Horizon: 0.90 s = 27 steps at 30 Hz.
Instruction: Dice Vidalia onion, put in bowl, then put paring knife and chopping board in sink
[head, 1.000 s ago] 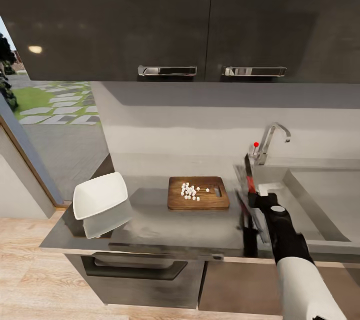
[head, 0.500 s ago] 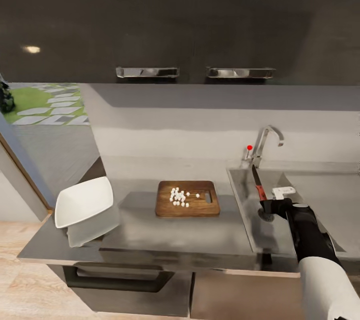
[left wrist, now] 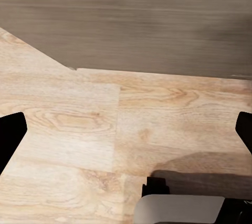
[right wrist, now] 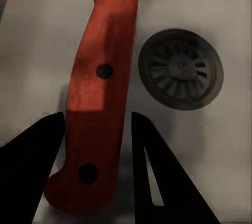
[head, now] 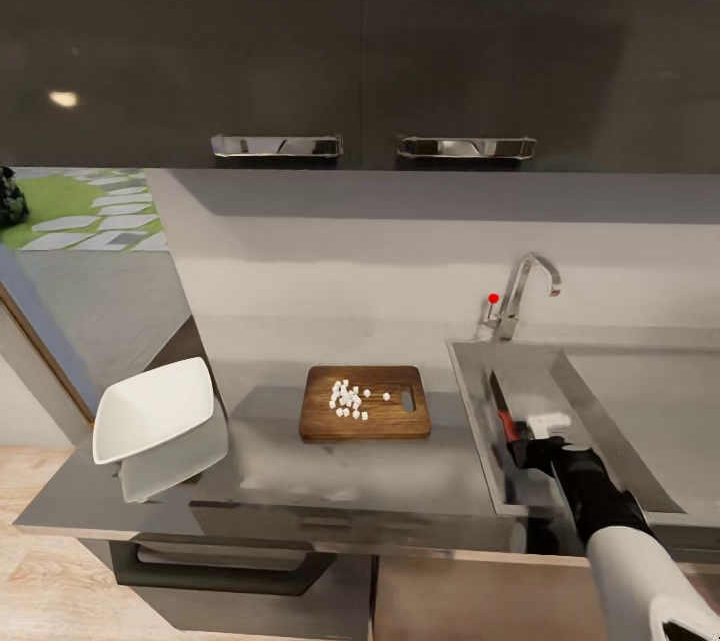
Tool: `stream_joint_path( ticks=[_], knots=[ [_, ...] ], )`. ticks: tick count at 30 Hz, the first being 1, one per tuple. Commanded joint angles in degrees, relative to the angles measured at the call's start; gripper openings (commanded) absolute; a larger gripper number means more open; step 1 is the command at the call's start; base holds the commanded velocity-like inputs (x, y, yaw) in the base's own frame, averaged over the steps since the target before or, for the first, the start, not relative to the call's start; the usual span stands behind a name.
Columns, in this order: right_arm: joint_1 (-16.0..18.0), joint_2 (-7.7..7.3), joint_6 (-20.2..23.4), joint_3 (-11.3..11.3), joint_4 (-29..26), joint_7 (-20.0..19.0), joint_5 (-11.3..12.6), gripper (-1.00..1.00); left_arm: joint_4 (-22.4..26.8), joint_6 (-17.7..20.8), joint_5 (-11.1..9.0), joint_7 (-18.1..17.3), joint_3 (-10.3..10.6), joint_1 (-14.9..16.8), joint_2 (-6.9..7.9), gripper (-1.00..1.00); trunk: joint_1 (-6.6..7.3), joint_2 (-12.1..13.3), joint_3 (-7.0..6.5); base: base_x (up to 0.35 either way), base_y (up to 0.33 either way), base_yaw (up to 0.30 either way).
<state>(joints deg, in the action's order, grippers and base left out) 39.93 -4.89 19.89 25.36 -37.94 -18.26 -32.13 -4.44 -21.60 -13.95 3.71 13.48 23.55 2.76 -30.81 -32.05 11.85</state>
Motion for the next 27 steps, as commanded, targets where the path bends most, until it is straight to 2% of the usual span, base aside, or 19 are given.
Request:
stream_joint_path(
  ticks=[1, 10, 18, 19, 27],
  knots=[
    [0.1, 0.05, -0.3, 0.2, 0.5, 0.1, -0.5, -1.0, -0.2, -0.3, -0.4, 0.1, 0.5, 0.1, -0.03, 1.0, -0.02, -0.1, 0.1, 0.0, 0.0, 0.0],
    [0.1, 0.14, -1.8, 0.2, 3.0, 2.8, -0.5, -1.0, -0.2, -0.2, -0.4, 0.1, 0.5, 0.1, -0.03, 1.0, -0.02, -0.1, 0.1, 0.0, 0.0, 0.0],
    [0.1, 0.14, -2.1, 0.3, 3.0, 3.0, -0.3, -1.0, -0.2, -0.2, -0.4, 0.1, 0.5, 0.1, -0.03, 1.0, -0.02, -0.1, 0.1, 0.0, 0.0, 0.0],
    [0.1, 0.14, -2.2, 0.3, 3.0, 3.0, -0.3, 1.0, -0.2, -0.2, -0.4, 0.1, 0.5, 0.1, -0.03, 1.0, -0.02, -0.1, 0.1, 0.0, 0.0, 0.0],
    [0.1, 0.14, -2.3, 0.2, 3.0, 2.6, -0.3, 1.0, -0.2, -0.2, -0.4, 0.1, 0.5, 0.1, -0.03, 1.0, -0.02, -0.1, 0.1, 0.0, 0.0, 0.0]
  ],
)
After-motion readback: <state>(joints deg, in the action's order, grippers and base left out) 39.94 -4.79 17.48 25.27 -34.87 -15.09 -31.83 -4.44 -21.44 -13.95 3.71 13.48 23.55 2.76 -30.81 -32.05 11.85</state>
